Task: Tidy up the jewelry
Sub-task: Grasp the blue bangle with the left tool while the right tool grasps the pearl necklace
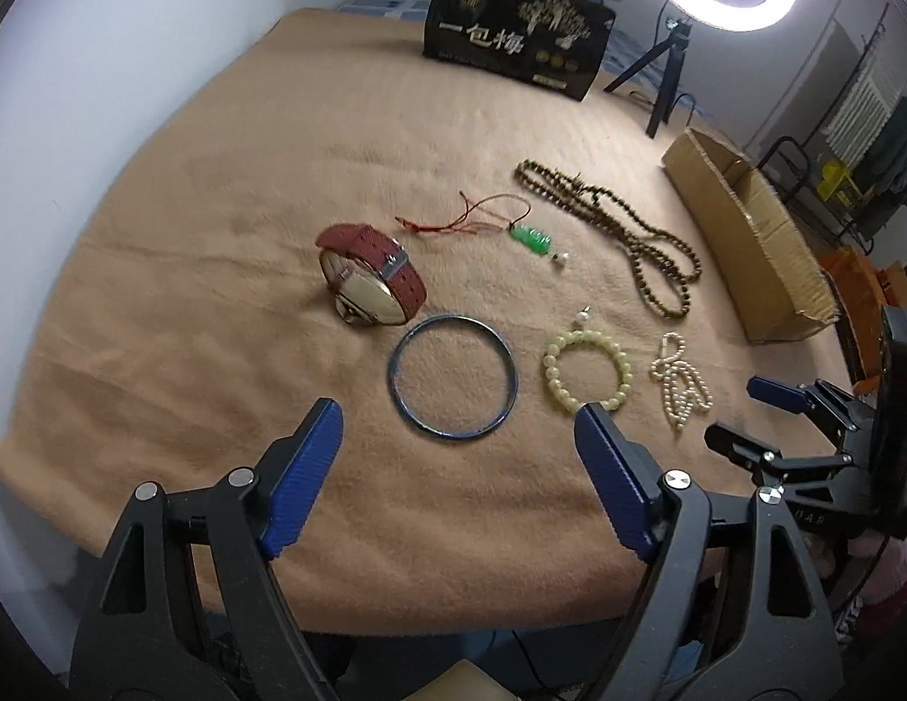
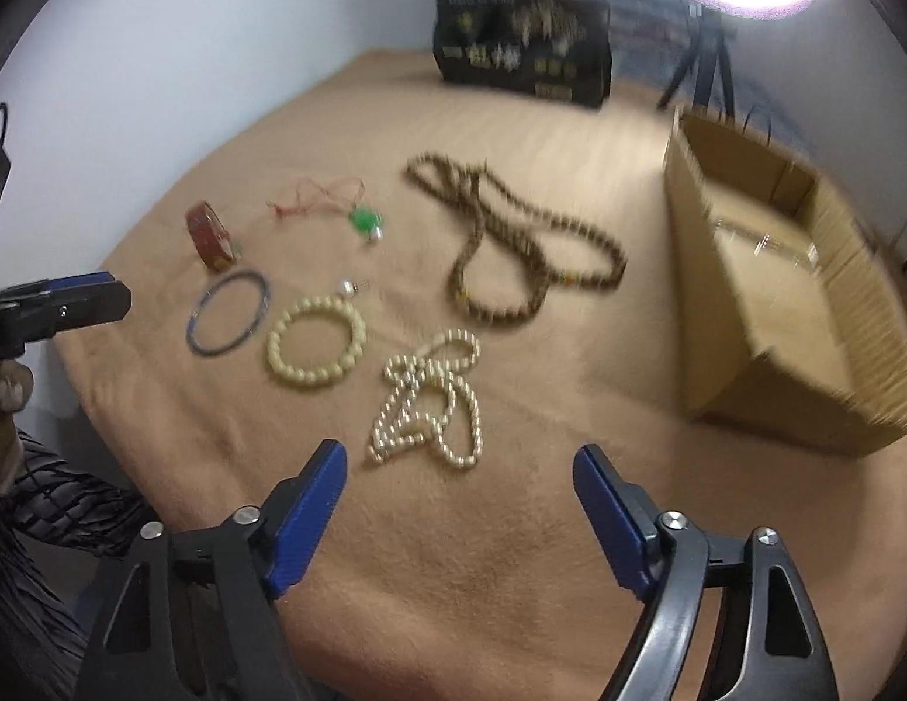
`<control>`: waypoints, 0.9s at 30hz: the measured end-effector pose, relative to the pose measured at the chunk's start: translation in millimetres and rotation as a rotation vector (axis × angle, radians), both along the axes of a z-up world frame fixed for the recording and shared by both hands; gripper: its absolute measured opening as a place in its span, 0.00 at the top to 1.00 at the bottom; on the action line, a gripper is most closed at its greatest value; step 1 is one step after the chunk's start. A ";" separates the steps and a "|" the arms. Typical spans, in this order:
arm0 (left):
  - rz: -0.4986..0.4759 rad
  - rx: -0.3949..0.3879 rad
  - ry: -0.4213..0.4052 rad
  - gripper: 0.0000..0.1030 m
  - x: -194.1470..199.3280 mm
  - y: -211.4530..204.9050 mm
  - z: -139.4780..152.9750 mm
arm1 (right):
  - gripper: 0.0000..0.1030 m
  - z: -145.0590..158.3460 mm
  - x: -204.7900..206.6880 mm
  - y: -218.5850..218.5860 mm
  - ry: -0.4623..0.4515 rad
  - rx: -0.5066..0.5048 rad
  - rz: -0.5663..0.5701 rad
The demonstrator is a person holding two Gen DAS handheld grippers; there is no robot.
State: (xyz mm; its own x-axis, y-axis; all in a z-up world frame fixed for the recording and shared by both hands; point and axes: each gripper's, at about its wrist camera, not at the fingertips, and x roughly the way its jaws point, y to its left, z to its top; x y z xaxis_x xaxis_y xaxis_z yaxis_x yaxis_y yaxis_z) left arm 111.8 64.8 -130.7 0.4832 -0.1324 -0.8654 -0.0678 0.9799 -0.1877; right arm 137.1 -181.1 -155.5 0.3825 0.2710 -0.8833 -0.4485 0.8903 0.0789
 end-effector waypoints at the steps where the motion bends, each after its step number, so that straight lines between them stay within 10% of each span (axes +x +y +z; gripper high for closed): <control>1: 0.008 0.005 0.007 0.18 2.9 -0.4 -4.3 | 0.22 -3.2 0.0 0.3 0.001 -0.014 0.000; 27: 0.056 0.197 0.083 0.18 49.1 -26.9 -60.7 | 0.25 -14.7 20.2 18.1 0.032 -0.020 0.021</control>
